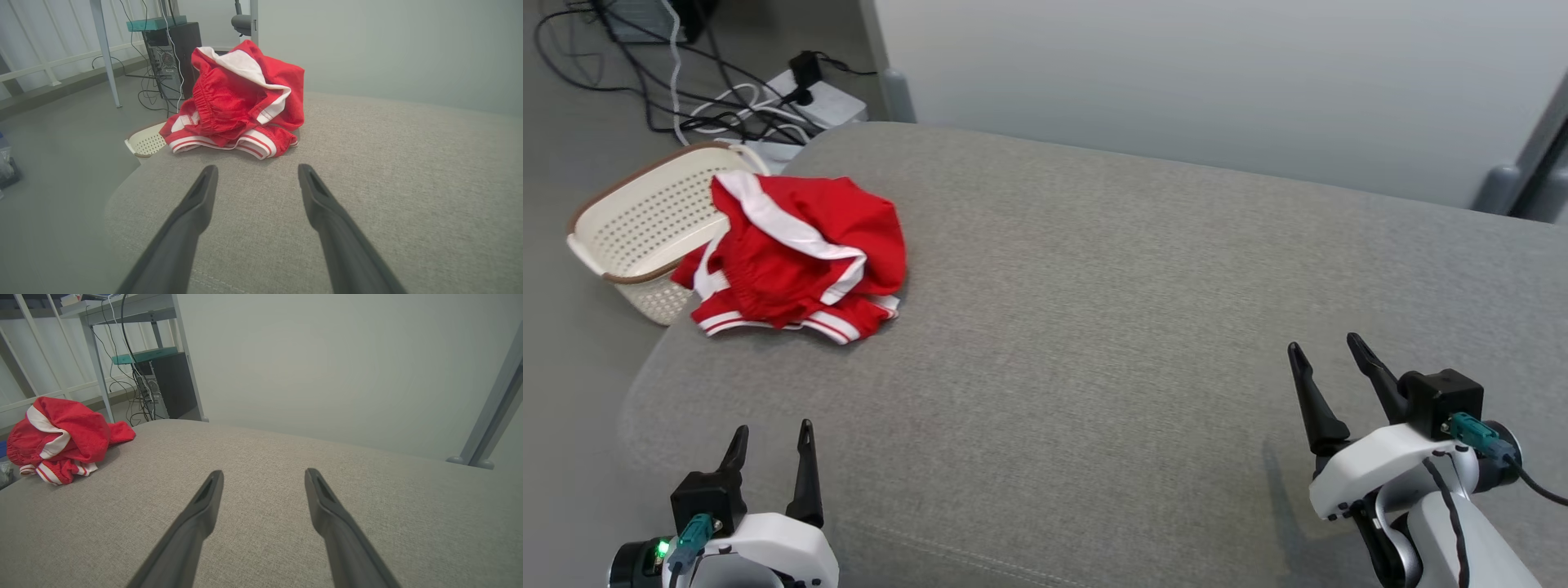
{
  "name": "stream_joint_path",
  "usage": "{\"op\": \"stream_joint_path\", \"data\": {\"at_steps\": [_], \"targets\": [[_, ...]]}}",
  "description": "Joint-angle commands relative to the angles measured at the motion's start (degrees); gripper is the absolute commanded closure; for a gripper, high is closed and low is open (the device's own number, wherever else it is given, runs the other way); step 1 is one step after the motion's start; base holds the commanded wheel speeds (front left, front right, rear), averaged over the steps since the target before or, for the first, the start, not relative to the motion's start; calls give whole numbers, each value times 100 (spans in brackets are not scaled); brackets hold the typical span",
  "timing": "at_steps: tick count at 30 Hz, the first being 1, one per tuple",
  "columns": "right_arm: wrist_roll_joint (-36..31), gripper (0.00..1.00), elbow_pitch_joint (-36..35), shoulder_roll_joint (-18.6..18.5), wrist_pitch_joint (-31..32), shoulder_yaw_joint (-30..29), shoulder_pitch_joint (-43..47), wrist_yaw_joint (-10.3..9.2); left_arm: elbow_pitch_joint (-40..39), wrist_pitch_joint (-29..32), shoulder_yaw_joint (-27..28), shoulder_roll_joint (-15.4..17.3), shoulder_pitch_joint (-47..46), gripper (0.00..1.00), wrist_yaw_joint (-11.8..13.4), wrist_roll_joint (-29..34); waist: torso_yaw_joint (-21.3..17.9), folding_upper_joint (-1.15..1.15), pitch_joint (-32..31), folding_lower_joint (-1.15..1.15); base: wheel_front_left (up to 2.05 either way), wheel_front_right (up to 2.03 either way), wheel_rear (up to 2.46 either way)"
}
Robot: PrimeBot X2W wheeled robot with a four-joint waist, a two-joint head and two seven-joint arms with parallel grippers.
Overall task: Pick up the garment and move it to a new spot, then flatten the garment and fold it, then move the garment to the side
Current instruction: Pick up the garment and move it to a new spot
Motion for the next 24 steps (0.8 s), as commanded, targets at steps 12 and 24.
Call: {"op": "stream_joint_path", "data": {"at_steps": [12,24], "targets": [[86,0,-136,50,-78,264,-28,0,-151,-59,290,113,-147,0,-117,-10,781,0,74,0,0,0,0],[121,0,-229,-204,-78,371,-256,0,-248,-59,485,296,-1085,0,-301,-5,279,0,698,0,0,0,0]]}}
